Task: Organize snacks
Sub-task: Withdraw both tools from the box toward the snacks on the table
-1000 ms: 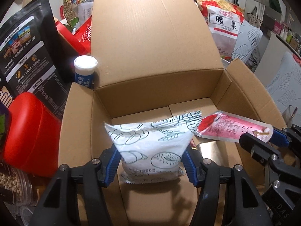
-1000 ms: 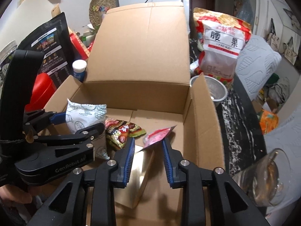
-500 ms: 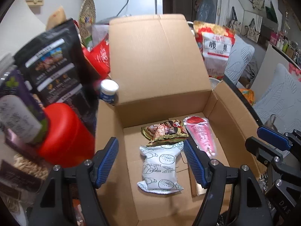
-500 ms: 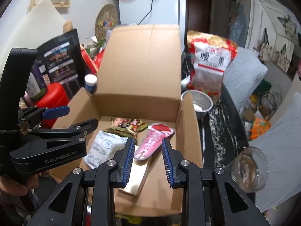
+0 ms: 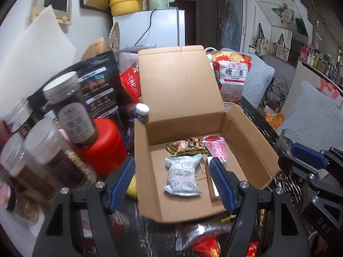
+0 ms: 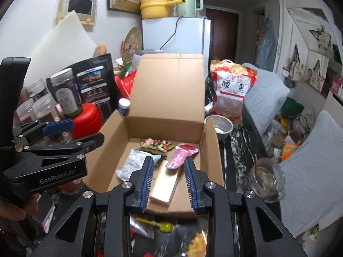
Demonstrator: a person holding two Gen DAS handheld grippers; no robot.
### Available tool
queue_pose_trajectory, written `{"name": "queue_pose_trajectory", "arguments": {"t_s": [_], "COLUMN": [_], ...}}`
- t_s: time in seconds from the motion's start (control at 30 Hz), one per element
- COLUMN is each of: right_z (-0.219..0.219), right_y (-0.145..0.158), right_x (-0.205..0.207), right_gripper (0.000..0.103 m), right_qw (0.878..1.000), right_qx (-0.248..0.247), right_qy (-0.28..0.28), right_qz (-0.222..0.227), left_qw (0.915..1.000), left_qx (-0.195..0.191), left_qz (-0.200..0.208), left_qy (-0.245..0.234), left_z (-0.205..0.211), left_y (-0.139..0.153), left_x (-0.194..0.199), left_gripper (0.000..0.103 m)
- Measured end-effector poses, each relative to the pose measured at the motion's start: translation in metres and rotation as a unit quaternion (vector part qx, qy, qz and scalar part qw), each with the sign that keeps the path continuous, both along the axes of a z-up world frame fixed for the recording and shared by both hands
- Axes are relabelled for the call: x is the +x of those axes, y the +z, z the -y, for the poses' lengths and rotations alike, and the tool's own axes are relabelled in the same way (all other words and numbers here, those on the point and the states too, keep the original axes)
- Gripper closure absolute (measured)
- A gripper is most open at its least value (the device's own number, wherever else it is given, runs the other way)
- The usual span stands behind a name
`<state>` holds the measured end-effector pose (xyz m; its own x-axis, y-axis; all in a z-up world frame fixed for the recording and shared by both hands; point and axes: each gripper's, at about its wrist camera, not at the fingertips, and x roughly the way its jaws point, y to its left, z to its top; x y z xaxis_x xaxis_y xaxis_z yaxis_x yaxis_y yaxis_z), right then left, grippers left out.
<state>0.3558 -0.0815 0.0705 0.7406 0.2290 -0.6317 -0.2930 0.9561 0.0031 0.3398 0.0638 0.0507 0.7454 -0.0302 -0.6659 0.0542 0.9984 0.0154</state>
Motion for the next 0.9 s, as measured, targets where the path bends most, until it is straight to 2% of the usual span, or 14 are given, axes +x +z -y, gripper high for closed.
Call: {"name": "queue_pose_trajectory", "arguments": {"t_s": [0.23, 0.53, 0.9], "right_z": [0.003, 0.003, 0.002], "right_y": [0.008, 0.006, -0.019], "right_x": [-0.045, -0.096, -0.15], "right_gripper": [0.073, 0.073, 0.073], "right_qw": [1.0, 1.0, 0.999], "right_qx": [0.008, 0.016, 0.036], "right_qy": [-0.005, -0.01, -0.017], "right_qz": [0.014, 0.022, 0.006], "left_qw": [0.9999, 0.9997, 0.9991], "left_qx": [-0.004, -0.001, -0.009], "left_qz": [0.011, 0.015, -0.001], "left_qy": [-0.01, -0.021, -0.042], "left_z": [-0.002, -0.005, -0.006], "left_y": [0.01, 0.008, -0.011], "left_x": [-0.047, -0.103, -0.157], "left_gripper": [0.032, 0.032, 0.032]}}
